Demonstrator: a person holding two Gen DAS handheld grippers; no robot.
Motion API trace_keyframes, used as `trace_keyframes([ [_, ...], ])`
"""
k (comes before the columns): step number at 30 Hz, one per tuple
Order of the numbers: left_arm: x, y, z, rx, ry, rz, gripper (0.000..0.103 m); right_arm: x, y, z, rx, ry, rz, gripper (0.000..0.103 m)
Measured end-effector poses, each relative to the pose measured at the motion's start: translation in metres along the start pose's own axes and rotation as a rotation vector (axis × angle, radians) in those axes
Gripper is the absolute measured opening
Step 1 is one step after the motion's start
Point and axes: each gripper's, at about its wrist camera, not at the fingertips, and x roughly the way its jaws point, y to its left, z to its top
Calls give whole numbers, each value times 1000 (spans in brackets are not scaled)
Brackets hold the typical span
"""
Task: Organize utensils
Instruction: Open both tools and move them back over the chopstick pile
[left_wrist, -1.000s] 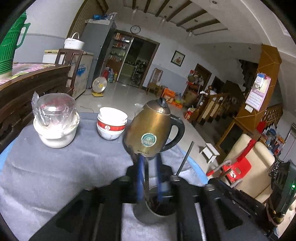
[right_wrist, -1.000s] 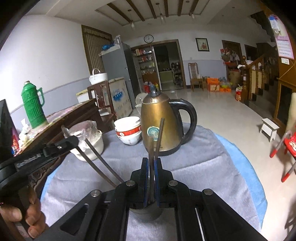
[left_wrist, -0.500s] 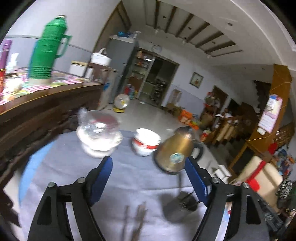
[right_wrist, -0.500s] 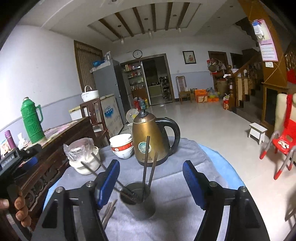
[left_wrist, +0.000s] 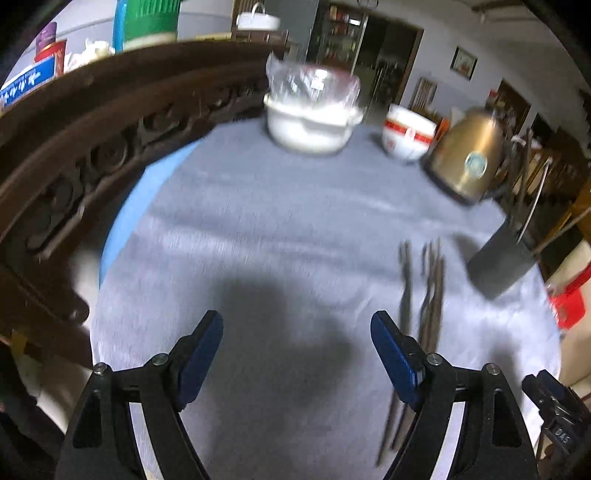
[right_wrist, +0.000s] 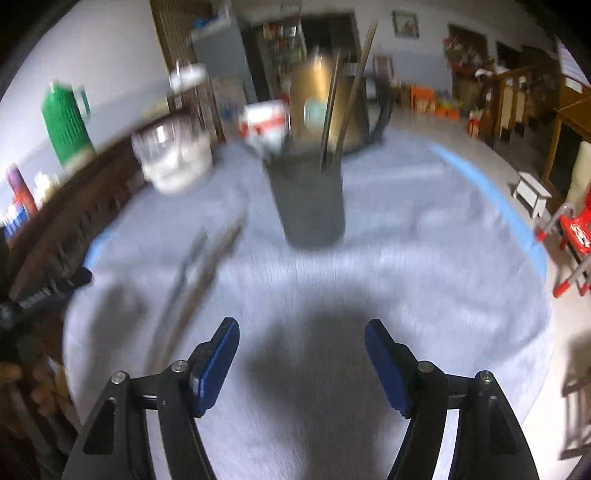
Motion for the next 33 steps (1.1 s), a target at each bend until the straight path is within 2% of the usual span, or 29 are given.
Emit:
trace_keyframes([
  [4, 4, 1, -13, 22, 33, 20, 83, 27, 5, -13, -28, 108, -49, 74],
  [17, 18, -8, -21, 65, 112, 54, 83, 46, 11, -16, -49, 193, -109, 74],
  [21, 25, -7, -23, 65, 150, 66, 83, 46, 17, -16, -62, 201, -131, 80],
  [25, 39, -4, -28, 70, 235, 88, 83, 45, 15, -19, -32, 215, -118, 88],
  [30, 40, -7, -29, 112, 240, 103, 90, 46, 22, -22, -71, 254, -109, 96],
  [33, 40, -6, -29, 112, 247, 103, 94, 44, 21, -24, -59, 253, -101, 96],
])
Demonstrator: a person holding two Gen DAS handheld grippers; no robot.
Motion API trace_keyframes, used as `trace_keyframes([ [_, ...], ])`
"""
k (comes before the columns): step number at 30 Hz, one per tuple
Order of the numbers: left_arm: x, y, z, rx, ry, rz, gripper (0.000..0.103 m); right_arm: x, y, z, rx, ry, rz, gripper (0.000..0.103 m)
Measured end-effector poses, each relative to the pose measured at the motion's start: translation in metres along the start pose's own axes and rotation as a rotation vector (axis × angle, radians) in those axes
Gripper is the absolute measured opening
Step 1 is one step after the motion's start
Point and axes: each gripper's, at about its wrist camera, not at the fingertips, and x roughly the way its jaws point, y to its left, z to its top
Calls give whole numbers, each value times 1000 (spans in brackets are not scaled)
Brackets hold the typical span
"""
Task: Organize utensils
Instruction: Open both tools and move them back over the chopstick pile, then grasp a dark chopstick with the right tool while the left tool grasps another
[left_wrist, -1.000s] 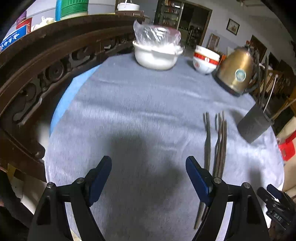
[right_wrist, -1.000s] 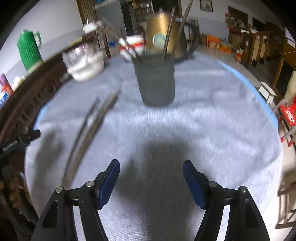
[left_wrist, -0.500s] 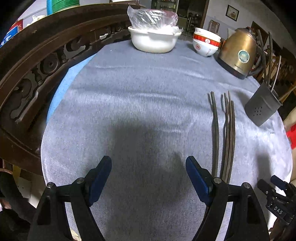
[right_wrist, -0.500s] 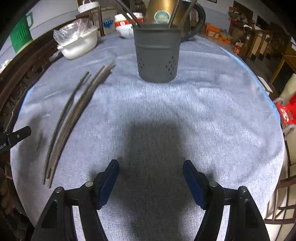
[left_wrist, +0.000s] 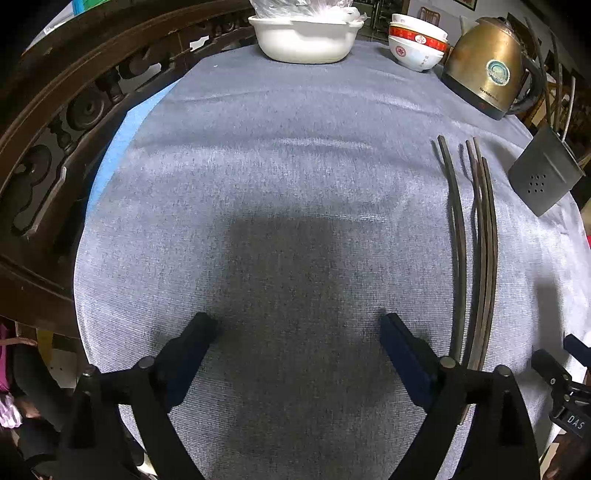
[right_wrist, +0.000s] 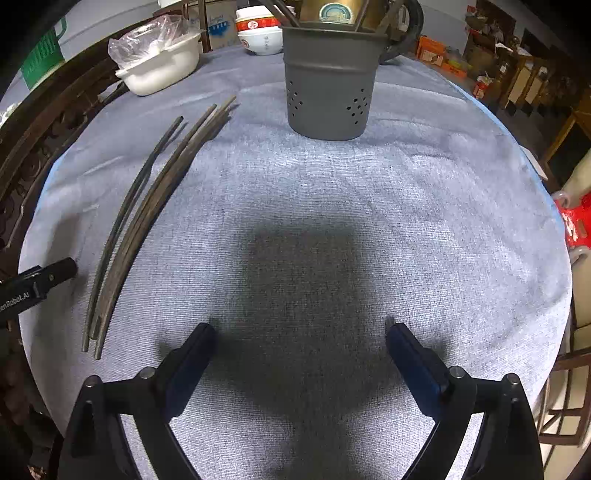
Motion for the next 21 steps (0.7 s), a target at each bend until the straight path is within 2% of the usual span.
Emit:
trace_keyframes([
  [4, 1, 1, -3, 4, -7, 4, 100, 3, 0, 7, 15, 39, -23, 96],
  [6, 4, 4, -7, 1, -12, 3, 102, -2, 0, 13, 42, 50, 60, 95],
  [8, 4, 4, -9, 4, -19, 3, 103, -14, 1, 24, 80, 2, 157, 94],
  [11, 4, 3, -11, 2, -34, 5, 103, -19, 11, 47, 83, -13, 184, 87],
  [12, 4, 3, -11, 2, -38, 5, 103, -16, 13, 56, 93, -6, 203, 77],
  [13, 4, 3, -11, 3, -41, 5, 103, -12, 15, 64, 106, 12, 212, 57],
  [15, 2, 4, -15, 9, -42, 2, 103, 1, 16, 79, 155, 48, 257, 35],
  [18, 2, 3, -17, 17, -45, -1, 103, 14, 27, 98, 191, 65, 305, 35],
  [21, 1, 5, -17, 22, -51, -3, 103, 25, 42, 108, 173, 82, 284, 35],
])
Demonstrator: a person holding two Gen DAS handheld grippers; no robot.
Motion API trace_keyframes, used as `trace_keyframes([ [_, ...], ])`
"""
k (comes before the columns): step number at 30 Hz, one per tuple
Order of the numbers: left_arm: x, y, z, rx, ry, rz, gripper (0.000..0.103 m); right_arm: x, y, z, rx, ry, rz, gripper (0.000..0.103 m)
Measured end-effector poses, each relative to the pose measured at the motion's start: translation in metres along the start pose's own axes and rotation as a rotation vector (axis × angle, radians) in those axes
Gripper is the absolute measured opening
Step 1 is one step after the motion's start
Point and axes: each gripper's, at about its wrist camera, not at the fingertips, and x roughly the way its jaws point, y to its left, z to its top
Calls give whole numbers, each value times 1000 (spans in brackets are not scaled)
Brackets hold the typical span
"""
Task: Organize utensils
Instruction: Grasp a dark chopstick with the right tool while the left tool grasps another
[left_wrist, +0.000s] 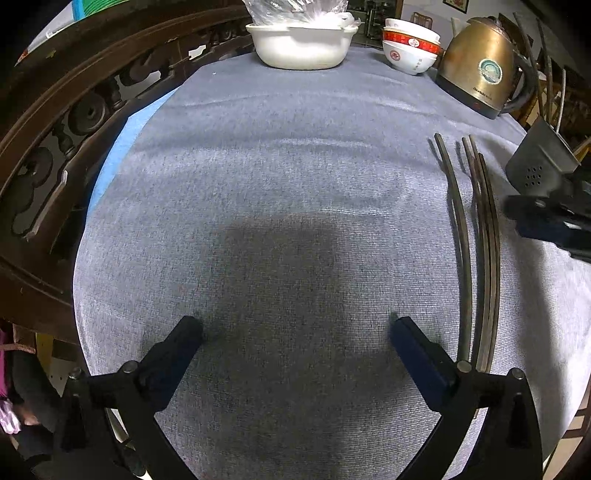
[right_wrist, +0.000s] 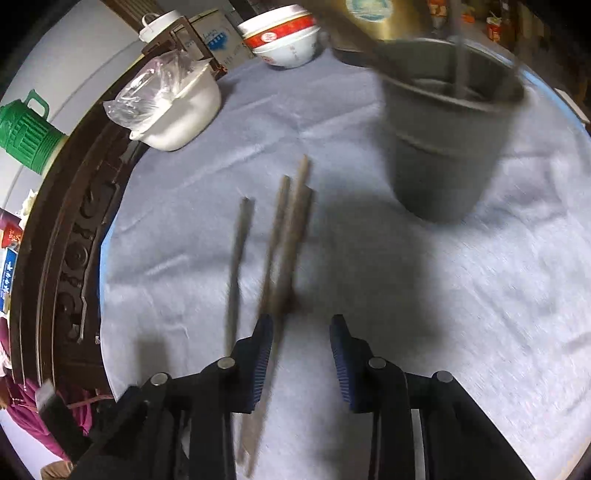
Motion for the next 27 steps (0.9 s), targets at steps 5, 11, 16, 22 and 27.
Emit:
trace_keyframes([
  [5, 0, -1, -1, 7, -15, -3, 103, 23, 4, 10, -35, 46, -7, 25],
  [11, 0, -2, -3, 5, -25, -2, 103, 12, -19, 10, -98, 94, -1, 26],
  [16, 0, -3, -2, -1, -24, 2, 103, -3, -50, 6, 9, 38, 30, 60],
  [22, 0, -3, -1, -3, -24, 3, 103, 6, -47, 19, 26, 23, 0, 45],
  [27, 1, -3, -1, -3, -22, 3, 103, 28, 5, 31, -203, 48, -75, 16],
])
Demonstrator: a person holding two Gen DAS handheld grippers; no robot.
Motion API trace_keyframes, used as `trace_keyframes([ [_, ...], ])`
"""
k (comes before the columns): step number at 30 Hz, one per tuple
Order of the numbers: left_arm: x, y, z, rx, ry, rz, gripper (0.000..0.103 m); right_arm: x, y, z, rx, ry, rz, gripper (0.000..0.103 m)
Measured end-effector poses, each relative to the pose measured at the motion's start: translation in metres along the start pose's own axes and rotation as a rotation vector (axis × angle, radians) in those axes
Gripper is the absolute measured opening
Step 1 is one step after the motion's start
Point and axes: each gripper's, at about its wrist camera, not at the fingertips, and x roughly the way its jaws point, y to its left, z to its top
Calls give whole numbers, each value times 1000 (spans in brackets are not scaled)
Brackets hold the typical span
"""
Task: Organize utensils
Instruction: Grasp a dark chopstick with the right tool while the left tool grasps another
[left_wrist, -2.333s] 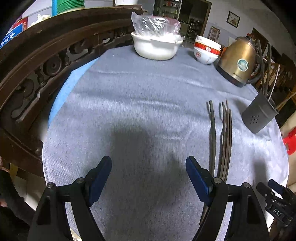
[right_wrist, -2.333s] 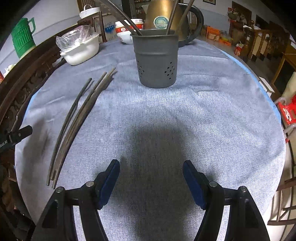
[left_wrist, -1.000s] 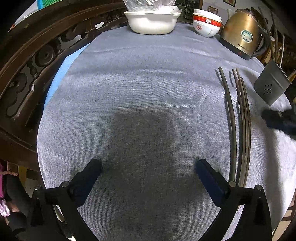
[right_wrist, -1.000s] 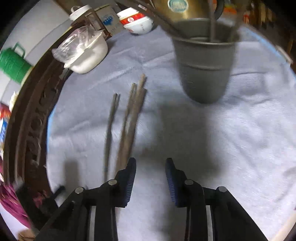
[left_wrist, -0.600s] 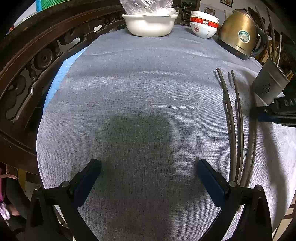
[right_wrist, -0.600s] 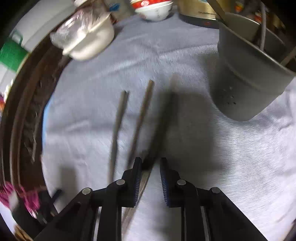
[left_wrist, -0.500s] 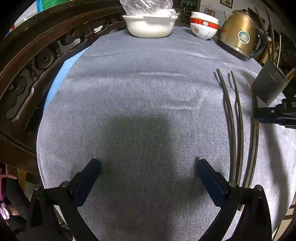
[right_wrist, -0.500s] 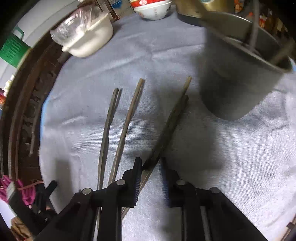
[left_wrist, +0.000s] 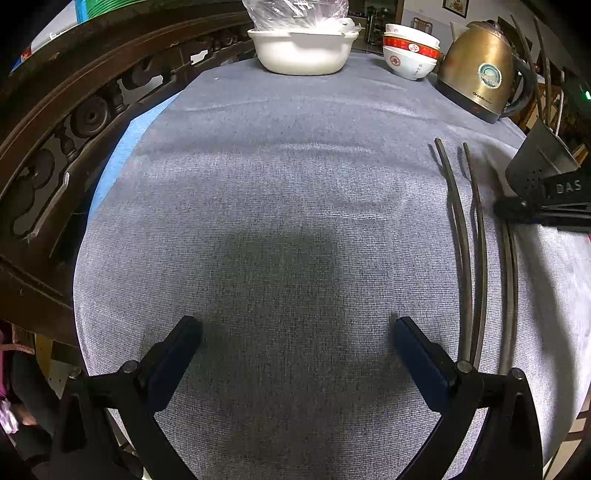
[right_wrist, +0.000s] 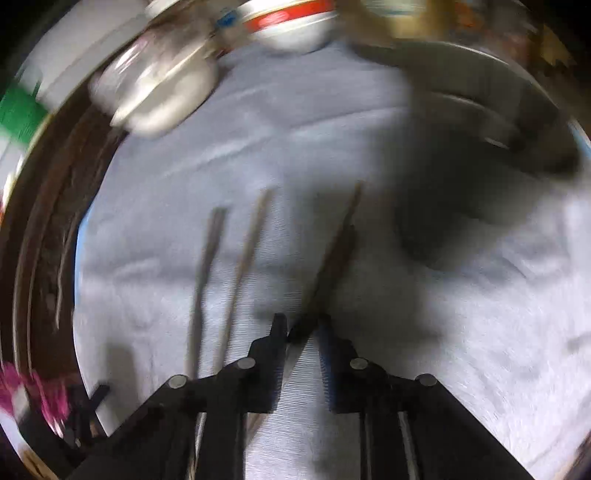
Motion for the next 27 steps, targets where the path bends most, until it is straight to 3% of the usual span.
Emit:
trace_keyframes([
  [2, 1, 1, 1, 2, 2, -2, 103, -5, 9, 0, -53, -28, -12, 10],
  [4, 1, 1, 1, 3, -1, -2, 103, -16, 10, -5, -95, -77, 25, 11],
  [10, 1, 0, 0, -9, -5, 5, 103, -18, -12, -10, 6, -80, 17, 32],
  [15, 2, 1, 1, -3, 1, 1, 103, -13, -1, -14, -61, -32, 28, 32],
  [23, 1, 1, 1, 0, 9, -1, 103, -14, 42, -13, -221, -62, 5, 30],
  [27, 1, 2, 0, 15, 19, -10, 103, 1, 64, -4, -353, -11, -100, 23],
])
